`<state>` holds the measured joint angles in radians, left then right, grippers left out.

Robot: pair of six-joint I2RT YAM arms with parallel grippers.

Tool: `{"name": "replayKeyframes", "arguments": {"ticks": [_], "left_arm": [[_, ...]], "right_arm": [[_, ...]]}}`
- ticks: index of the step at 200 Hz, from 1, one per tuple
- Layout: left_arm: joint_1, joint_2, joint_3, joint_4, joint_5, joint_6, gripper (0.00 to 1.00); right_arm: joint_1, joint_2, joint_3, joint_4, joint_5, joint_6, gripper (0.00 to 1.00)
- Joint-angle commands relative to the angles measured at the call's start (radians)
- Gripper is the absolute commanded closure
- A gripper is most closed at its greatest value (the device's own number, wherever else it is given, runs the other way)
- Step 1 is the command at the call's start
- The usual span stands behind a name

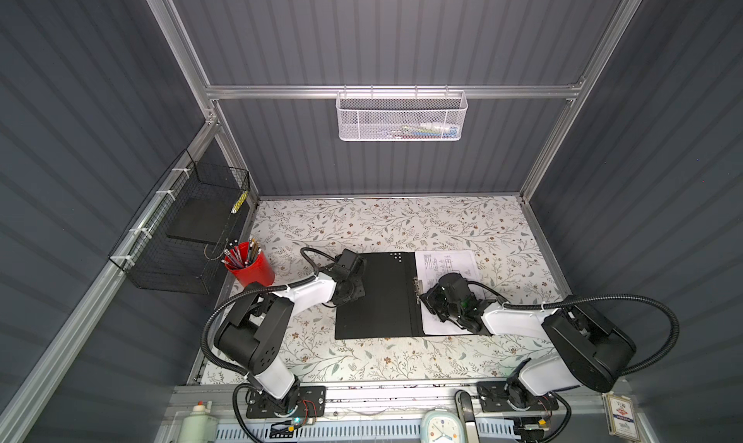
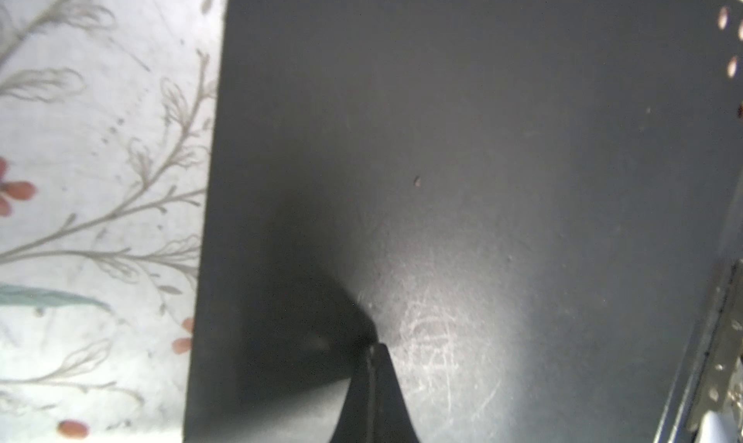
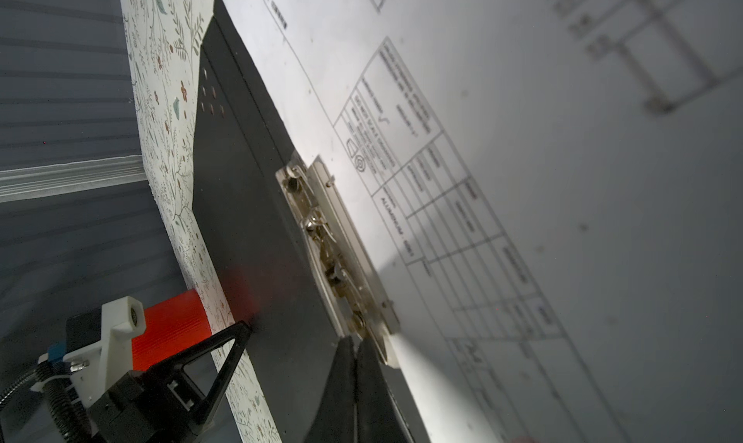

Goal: Put the files into the folder

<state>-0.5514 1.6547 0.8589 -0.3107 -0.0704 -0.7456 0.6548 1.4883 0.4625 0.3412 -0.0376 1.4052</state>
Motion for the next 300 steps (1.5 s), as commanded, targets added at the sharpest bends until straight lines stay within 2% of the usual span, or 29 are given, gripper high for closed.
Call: {"name": "replayKeyframes", "arguments": {"ticks": [1, 94, 192, 250, 270, 300], "left_arm": [[0.003, 0.112, -0.068, -0.185, -0.054, -0.023, 1.00], [0.004, 0.130, -0.070, -0.175, -0.039, -0.032, 1.00], [0.025, 0.137, -0.083, -0.169, -0.036, -0.032, 1.00], [0.031, 0.154, -0.112, -0.144, -0.020, -0.049, 1.00], [0.037, 0.157, -0.118, -0.140, -0.018, -0.051, 1.00], [0.045, 0.165, -0.118, -0.137, -0.011, -0.048, 1.00]], "right_arm": [[-0.026, 0.075, -0.060, -0.271, 0.089, -0.026, 1.00], [-0.030, 0.206, -0.086, -0.191, 0.092, -0.023, 1.00], [-0.034, 0.287, -0.099, -0.202, 0.136, 0.013, 1.00], [-0.050, 0.145, -0.126, -0.234, 0.141, -0.003, 1.00], [-0.053, 0.088, -0.095, -0.317, 0.173, -0.031, 1.00], [-0.072, 0.074, -0.083, -0.352, 0.192, -0.049, 1.00]]}}
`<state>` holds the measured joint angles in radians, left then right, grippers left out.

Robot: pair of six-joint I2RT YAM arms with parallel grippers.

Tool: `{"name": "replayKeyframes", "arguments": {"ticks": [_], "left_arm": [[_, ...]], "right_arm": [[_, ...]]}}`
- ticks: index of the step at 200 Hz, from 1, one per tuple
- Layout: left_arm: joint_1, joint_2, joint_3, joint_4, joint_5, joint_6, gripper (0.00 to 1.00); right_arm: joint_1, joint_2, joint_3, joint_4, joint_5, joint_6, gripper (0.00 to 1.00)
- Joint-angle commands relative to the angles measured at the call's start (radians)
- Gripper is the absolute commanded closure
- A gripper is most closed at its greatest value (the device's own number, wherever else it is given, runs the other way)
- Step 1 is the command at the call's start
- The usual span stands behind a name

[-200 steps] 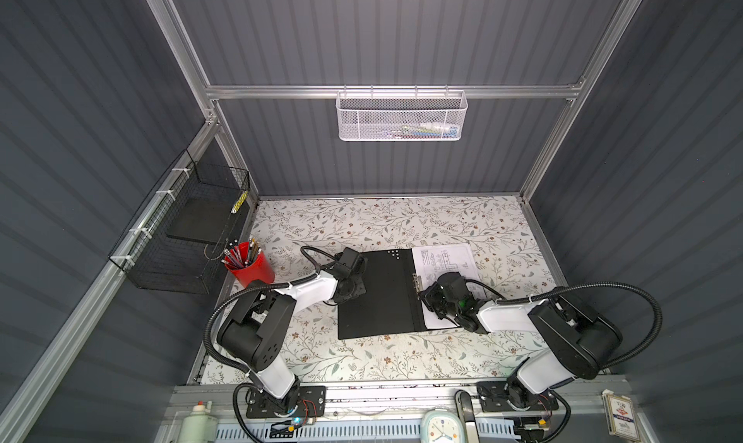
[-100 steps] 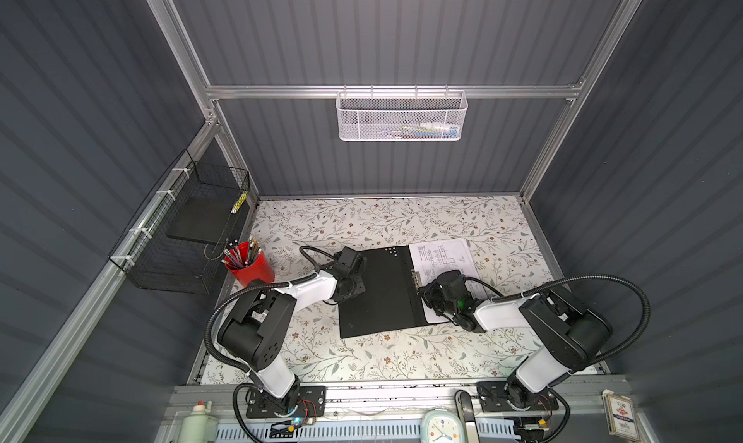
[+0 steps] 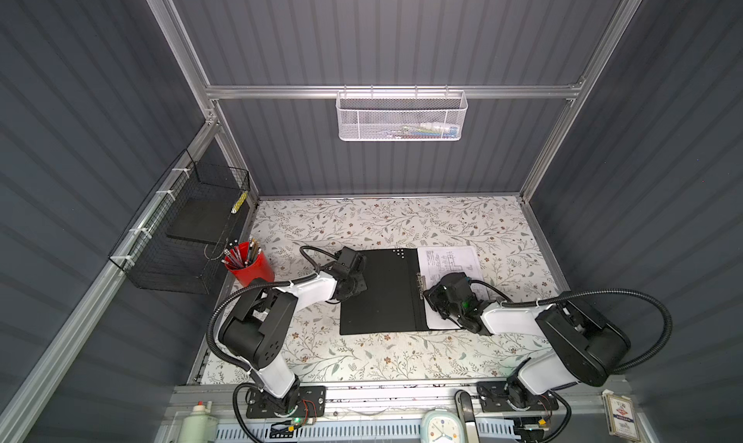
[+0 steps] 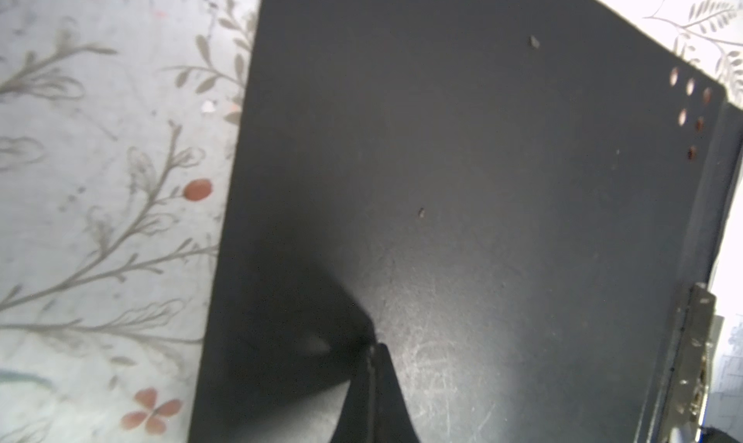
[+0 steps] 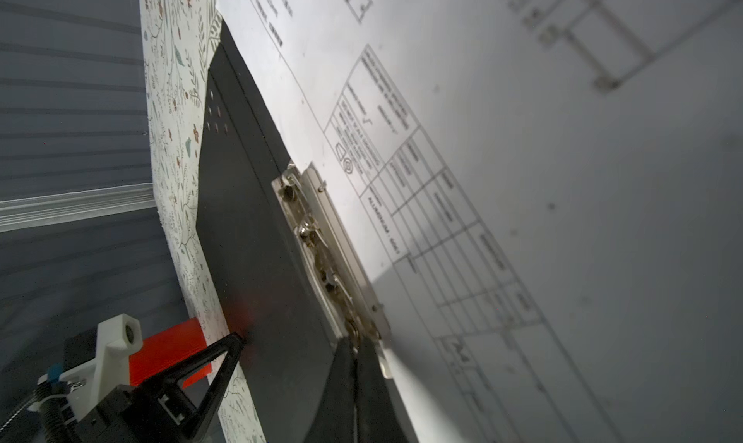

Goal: Put the files into the folder

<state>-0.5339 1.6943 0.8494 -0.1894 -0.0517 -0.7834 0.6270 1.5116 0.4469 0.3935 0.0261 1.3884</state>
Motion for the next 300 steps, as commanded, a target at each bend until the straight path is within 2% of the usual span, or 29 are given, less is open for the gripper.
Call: {"name": "replayKeyframes", "arguments": {"ticks": [1, 32, 144, 175, 255, 300], "left_arm": [[0.028, 0.126, -0.109, -0.257, -0.030, -0.010, 1.00], [0.033, 0.130, -0.112, -0.254, -0.027, -0.009, 1.00], [0.042, 0.151, -0.113, -0.240, -0.005, -0.017, 1.00], [0.045, 0.148, -0.112, -0.240, -0.002, -0.016, 1.00], [0.043, 0.149, -0.104, -0.227, -0.001, 0.006, 1.00], [0.043, 0.141, -0.094, -0.232, 0.002, 0.016, 1.00]], "right_arm": [[-0.046, 0.052, -0.068, -0.404, 0.127, -0.033, 1.00], [-0.050, 0.110, -0.065, -0.385, 0.110, -0.034, 1.00], [-0.050, 0.246, -0.056, -0.397, 0.160, -0.019, 1.00], [-0.039, 0.250, -0.043, -0.396, 0.168, -0.033, 1.00], [0.001, 0.375, 0.015, -0.343, 0.122, -0.050, 1.00], [0.022, 0.258, 0.028, -0.335, 0.078, -0.092, 1.00]]}}
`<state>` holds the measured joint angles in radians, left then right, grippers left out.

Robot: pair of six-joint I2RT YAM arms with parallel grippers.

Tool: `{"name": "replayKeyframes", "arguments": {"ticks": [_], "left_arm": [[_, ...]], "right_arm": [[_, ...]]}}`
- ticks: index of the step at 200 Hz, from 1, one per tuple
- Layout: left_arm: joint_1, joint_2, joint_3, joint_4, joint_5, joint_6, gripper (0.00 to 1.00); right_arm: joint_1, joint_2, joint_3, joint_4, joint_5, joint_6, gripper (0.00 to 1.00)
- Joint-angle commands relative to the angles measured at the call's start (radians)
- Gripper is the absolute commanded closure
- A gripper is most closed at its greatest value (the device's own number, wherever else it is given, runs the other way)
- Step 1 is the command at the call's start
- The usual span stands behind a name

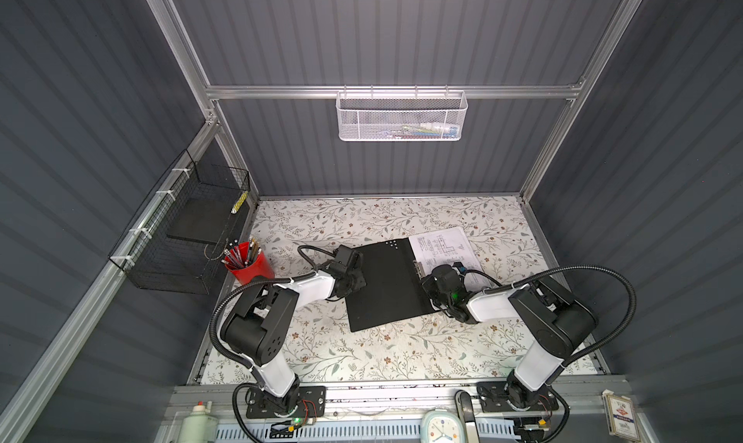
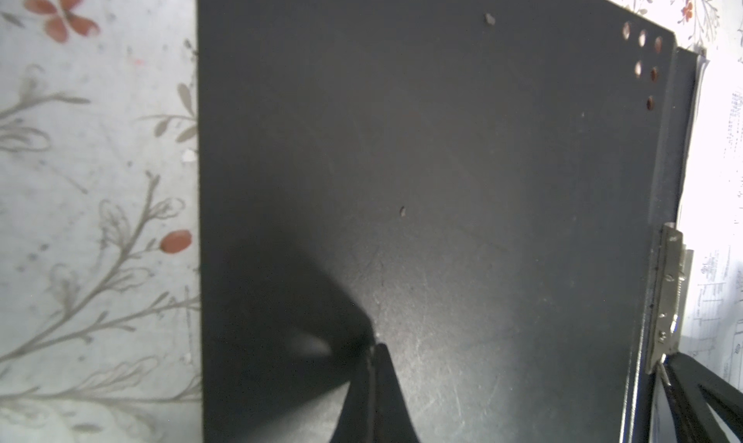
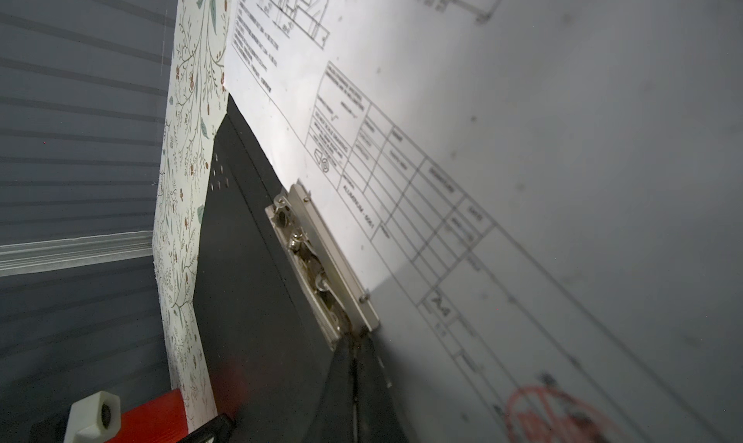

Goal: Put the files into the folder

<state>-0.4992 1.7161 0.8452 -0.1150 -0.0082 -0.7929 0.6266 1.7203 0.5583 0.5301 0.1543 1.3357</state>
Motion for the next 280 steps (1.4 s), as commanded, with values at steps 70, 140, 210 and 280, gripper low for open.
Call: {"name": "replayKeyframes", "arguments": {"ticks": [70, 140, 210, 280], "left_arm": [[0.008, 0.108, -0.035, -0.333, -0.029, 0.069, 1.00], [0.010, 0.031, 0.145, -0.406, 0.008, 0.178, 0.75], [0.112, -0.325, 0.041, -0.324, 0.071, 0.297, 0.00], [0.197, -0.270, -0.068, -0.158, 0.279, 0.320, 0.00]], "right_arm": [[0.027, -0.083, -0.057, -0.459, -0.123, -0.104, 0.92], [0.009, -0.251, 0.028, -0.552, -0.137, -0.251, 0.54], [-0.316, -0.452, 0.143, -0.884, -0.199, -0.635, 0.01], [-0.659, -0.374, 0.107, -0.782, -0.373, -0.797, 0.01]]}}
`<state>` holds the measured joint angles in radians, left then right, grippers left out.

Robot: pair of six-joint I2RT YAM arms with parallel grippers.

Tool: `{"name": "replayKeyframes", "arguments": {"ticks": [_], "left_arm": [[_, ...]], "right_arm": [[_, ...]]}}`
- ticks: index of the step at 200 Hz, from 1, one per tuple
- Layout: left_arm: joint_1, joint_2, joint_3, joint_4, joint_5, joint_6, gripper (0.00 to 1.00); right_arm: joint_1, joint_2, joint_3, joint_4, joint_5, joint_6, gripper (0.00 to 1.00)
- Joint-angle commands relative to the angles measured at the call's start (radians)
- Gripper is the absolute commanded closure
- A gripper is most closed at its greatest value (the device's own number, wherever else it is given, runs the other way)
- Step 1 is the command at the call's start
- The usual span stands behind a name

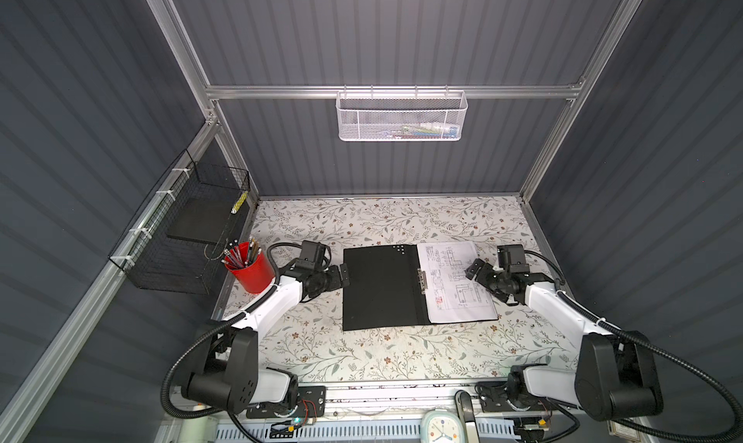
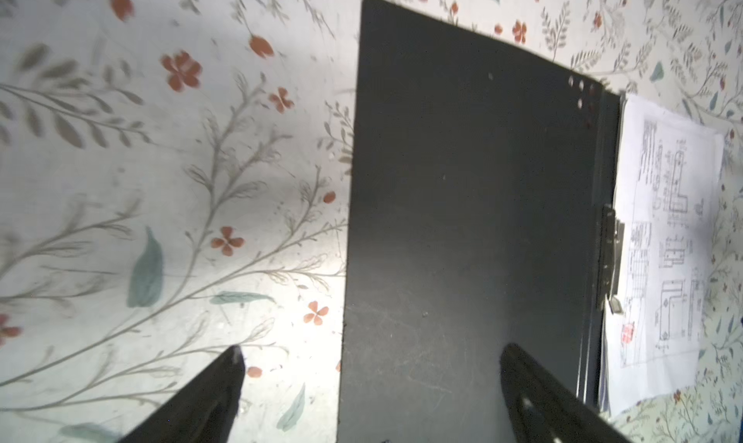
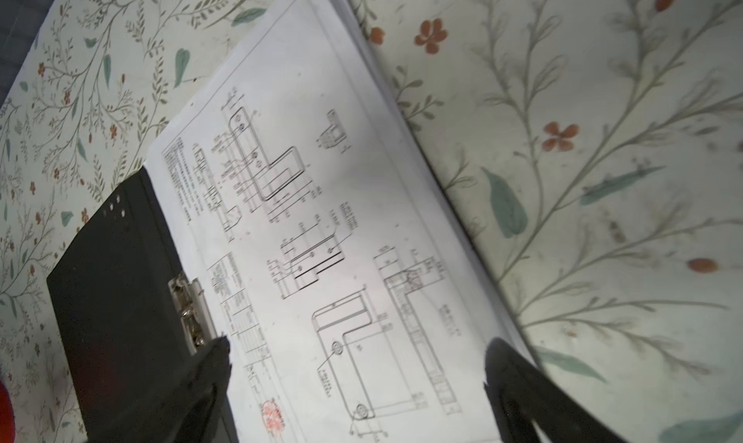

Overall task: Put the files into the folder
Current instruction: 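Release the clip with the right gripper and draw it back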

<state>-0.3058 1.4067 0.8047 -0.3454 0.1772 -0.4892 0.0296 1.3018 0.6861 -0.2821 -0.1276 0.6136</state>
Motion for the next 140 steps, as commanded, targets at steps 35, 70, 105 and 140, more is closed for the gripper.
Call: {"name": "replayKeyframes", "arguments": {"ticks": [35, 70, 105, 140], "left_arm": [[0.005, 0.107, -0.049, 0.136, 0.133, 0.004, 0.00], [0.005, 0.154, -0.055, 0.166, 0.182, -0.005, 0.00], [0.005, 0.210, -0.049, 0.190, 0.242, -0.018, 0.00], [0.005, 0.258, -0.044, 0.249, 0.335, -0.047, 0.00]], "right_arm": [[-0.132, 0.120, -0.052, 0.134, -0.179, -0.069, 0.01], [-0.149, 0.204, -0.026, 0.124, -0.273, -0.021, 0.01], [-0.155, 0.223, -0.038, 0.126, -0.283, 0.031, 0.01], [-0.155, 0.220, -0.051, 0.155, -0.365, 0.078, 0.01]]}}
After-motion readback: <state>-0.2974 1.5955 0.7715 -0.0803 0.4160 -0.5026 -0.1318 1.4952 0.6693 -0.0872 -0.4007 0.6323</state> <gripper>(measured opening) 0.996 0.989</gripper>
